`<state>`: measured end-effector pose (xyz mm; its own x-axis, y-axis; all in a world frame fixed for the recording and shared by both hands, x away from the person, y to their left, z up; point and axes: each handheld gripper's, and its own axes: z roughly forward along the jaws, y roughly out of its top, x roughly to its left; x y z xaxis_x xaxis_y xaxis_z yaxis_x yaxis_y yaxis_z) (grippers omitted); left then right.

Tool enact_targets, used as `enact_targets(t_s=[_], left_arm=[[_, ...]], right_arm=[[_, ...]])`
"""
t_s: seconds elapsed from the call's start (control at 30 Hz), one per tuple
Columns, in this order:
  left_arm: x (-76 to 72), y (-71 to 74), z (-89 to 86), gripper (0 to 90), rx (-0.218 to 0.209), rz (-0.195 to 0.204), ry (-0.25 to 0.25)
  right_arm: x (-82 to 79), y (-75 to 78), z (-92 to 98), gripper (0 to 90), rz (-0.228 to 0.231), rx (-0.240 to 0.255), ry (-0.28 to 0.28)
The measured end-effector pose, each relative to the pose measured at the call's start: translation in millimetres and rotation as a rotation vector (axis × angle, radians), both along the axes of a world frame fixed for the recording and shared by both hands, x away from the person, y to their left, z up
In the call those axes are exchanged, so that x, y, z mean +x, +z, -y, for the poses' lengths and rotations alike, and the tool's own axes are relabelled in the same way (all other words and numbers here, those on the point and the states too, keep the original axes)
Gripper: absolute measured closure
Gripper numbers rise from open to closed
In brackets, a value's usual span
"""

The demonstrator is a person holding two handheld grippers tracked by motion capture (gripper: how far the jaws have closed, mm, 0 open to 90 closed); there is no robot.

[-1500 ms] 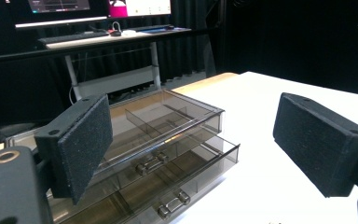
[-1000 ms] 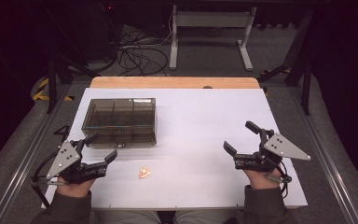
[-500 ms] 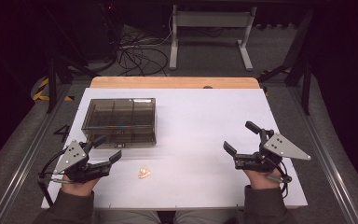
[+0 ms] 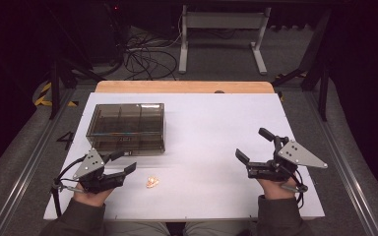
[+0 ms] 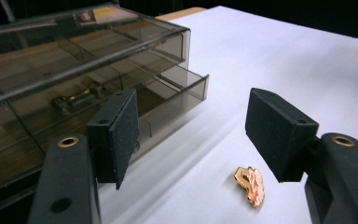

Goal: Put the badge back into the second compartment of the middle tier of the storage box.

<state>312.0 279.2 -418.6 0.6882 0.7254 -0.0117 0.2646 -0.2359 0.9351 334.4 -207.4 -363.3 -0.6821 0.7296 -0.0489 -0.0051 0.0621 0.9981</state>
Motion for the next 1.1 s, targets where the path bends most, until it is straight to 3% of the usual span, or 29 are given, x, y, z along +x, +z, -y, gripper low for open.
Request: enact_targets(t_s=[0.37, 0.83, 1.1], left_arm=[[1.2, -4.1, 5.1, 42.7, 0.014, -0.034, -0.025], [2.9, -8.8, 18.6, 48.6, 0.084, -0.075, -0.059], [3.7, -11.6, 25.1, 53.8, 0.085, -0.106, -0.072]], right_arm=[[0.3, -0.2, 0.4, 2.2, -0.004, 0.001, -0.005], [0.2, -0.2, -1.1, 4.3, -0.011, -0.007, -0.029], [-0.2, 0.6, -0.2, 4.2, -0.008, 0.002, -0.027]])
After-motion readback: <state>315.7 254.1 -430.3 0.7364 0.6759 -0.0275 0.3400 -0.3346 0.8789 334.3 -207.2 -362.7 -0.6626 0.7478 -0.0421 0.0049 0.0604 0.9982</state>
